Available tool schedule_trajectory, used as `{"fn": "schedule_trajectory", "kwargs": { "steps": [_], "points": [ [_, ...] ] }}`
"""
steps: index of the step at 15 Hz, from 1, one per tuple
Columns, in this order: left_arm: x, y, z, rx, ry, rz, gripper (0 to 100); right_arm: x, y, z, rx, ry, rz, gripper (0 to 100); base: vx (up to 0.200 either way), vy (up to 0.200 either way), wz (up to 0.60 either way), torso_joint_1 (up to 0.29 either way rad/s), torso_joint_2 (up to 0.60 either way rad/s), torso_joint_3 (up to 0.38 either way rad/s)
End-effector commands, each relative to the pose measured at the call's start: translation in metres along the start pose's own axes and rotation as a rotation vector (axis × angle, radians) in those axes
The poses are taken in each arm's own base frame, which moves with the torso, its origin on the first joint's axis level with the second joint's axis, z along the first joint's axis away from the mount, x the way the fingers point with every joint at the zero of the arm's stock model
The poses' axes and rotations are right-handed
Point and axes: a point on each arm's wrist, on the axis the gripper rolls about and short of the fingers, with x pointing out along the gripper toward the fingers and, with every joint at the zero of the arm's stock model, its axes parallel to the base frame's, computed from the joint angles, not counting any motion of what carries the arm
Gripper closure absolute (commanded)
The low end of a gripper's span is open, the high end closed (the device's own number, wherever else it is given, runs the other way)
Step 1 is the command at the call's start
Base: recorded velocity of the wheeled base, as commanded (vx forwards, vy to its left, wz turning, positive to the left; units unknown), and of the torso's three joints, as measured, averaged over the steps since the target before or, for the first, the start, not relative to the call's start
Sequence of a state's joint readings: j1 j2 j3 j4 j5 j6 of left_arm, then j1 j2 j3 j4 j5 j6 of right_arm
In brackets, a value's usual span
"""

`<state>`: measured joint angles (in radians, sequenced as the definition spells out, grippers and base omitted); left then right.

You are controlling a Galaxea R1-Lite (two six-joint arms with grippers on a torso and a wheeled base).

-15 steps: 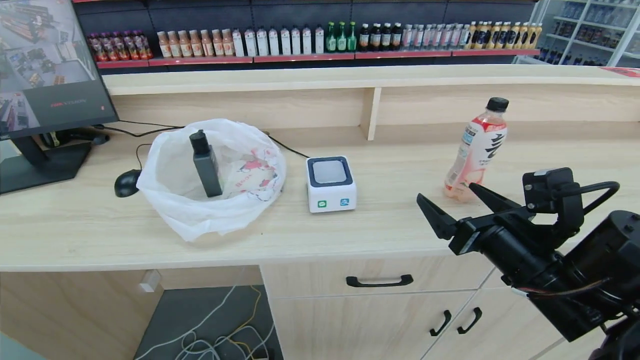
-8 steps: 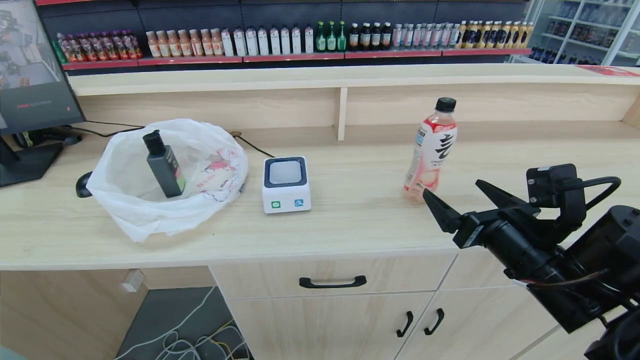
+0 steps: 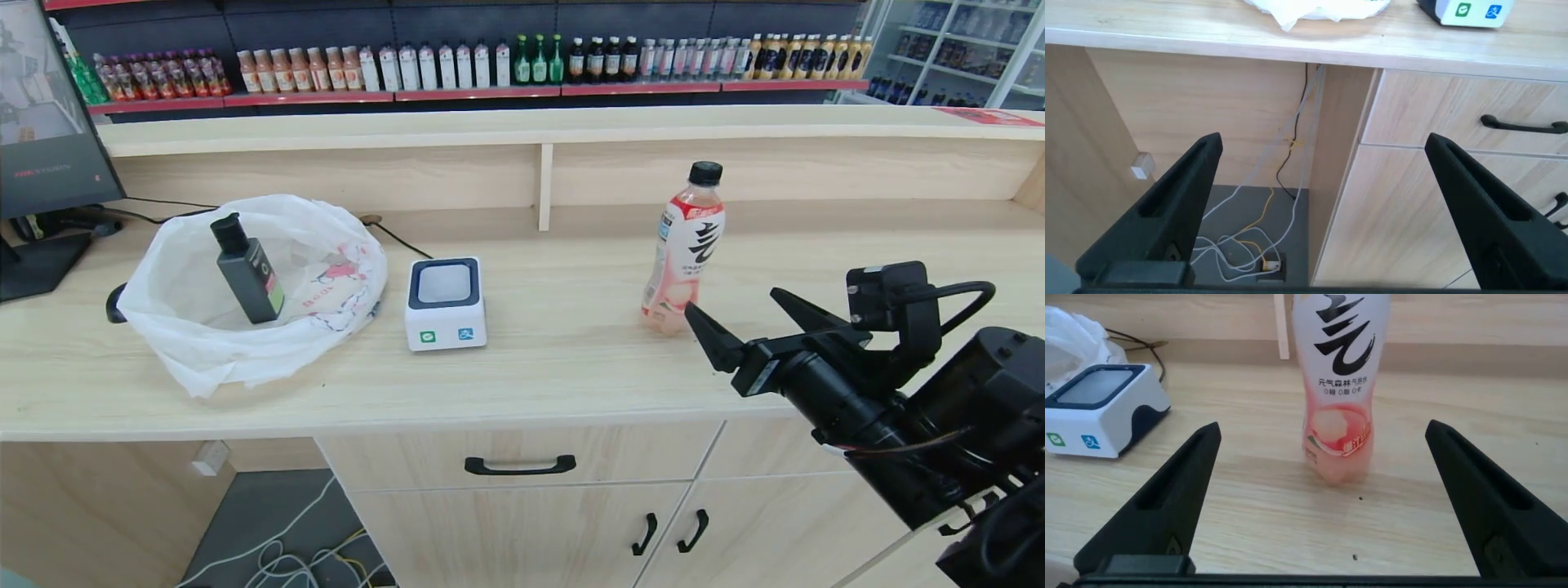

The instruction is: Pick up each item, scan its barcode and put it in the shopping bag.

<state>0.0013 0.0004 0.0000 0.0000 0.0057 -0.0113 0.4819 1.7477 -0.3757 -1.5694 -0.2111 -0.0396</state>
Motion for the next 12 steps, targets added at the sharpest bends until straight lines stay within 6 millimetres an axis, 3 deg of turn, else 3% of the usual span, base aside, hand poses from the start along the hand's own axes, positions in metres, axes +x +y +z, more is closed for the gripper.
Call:
{"fn": "schedule_trajectory", "kwargs": {
  "steps": [1, 10, 12],
  "points": [
    [0.000, 0.000, 0.000, 0.001, 0.000, 0.001, 0, 0.011, -0.001, -0.002, -0.004, -0.010, -0.024, 0, 0.000, 0.000, 0.00, 0.000, 0.00, 0.000],
    [0.000, 0.000, 0.000, 0.001, 0.000, 0.001, 0, 0.071, -0.005, -0.020, -0.020, -0.058, -0.076, 0, 0.000, 0.000, 0.00, 0.000, 0.00, 0.000],
    [0.000, 0.000, 0.000, -0.001, 0.000, 0.001, 0, 0.076, -0.004, -0.027, -0.023, -0.046, -0.075, 0, 0.000, 0.000, 0.00, 0.000, 0.00, 0.000]
  ]
}}
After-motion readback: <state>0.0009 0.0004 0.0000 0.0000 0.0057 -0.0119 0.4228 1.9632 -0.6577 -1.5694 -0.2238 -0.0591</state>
